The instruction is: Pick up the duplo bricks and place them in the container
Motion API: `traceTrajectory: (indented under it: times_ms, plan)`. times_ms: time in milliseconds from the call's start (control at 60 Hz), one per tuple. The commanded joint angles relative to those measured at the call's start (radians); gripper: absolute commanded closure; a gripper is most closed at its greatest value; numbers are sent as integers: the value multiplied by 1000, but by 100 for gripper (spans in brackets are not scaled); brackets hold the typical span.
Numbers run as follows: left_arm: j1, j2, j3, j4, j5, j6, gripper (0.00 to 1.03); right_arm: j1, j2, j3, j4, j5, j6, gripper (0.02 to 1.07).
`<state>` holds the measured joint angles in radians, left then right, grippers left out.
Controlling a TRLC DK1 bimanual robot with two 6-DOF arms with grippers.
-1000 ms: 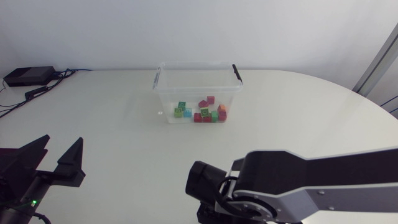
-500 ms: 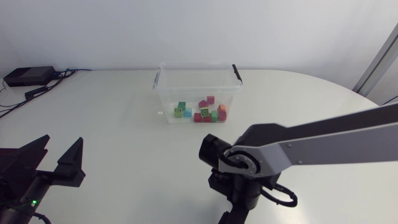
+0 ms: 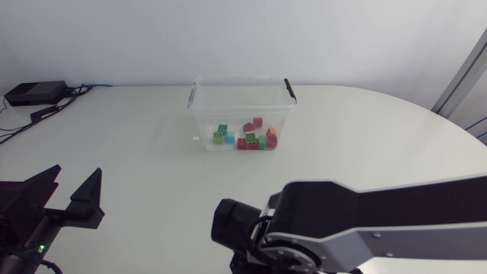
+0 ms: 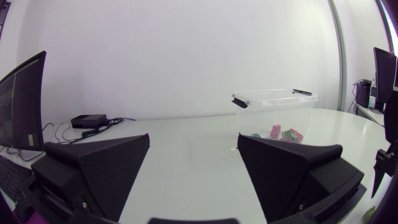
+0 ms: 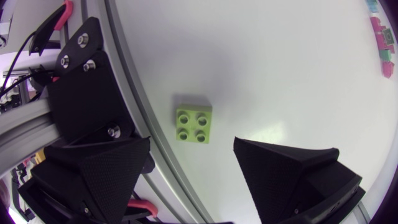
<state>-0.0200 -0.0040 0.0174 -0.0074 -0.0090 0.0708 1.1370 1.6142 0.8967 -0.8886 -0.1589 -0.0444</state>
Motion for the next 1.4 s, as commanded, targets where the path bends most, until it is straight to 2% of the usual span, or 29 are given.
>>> traceTrajectory:
  times_ms: [0,200,267,367,483,533,567,600,617,633,683,750,933,1000,1133,1283,1383]
  plan:
    - [2,-7,-16,-2,3,-17,5,15,59,-7,5,-7,38,10]
    - [2,-7,-16,-2,3,-17,5,26,98,21,-13,1,58,11]
    - [2,-7,-16,-2,3,-17,5,33,122,31,-19,1,61,19]
    - [2,-7,-16,-2,3,-17,5,52,150,48,-32,5,69,24]
    - [2,-7,-16,-2,3,-17,5,52,181,56,-30,15,74,36]
    - [2,-7,-16,-2,3,-17,5,52,185,53,-18,21,75,49]
    - [2,-7,-16,-2,3,-17,5,52,182,51,0,21,77,63]
    - [2,-7,-16,-2,3,-17,5,50,181,53,5,21,77,72]
    - [2,-7,-16,-2,3,-17,5,50,179,53,7,19,77,74]
    - [2,-7,-16,-2,3,-17,5,47,170,50,22,19,78,82]
    - [2,-7,-16,-2,3,-17,5,44,158,50,27,21,81,88]
    - [2,-7,-16,-2,3,-17,5,43,138,47,33,50,87,101]
    - [2,-7,-16,-2,3,-17,5,-46,29,91,-13,190,81,101]
    - [2,-7,-16,-2,3,-17,5,-120,-11,156,-50,252,54,101]
    - [2,-7,-16,-2,3,-17,5,-255,-13,291,-56,311,15,101]
    - [2,-7,-16,-2,3,-17,5,-431,56,490,37,315,-8,101]
    - [2,-7,-16,-2,3,-17,5,-536,124,596,192,286,-5,100]
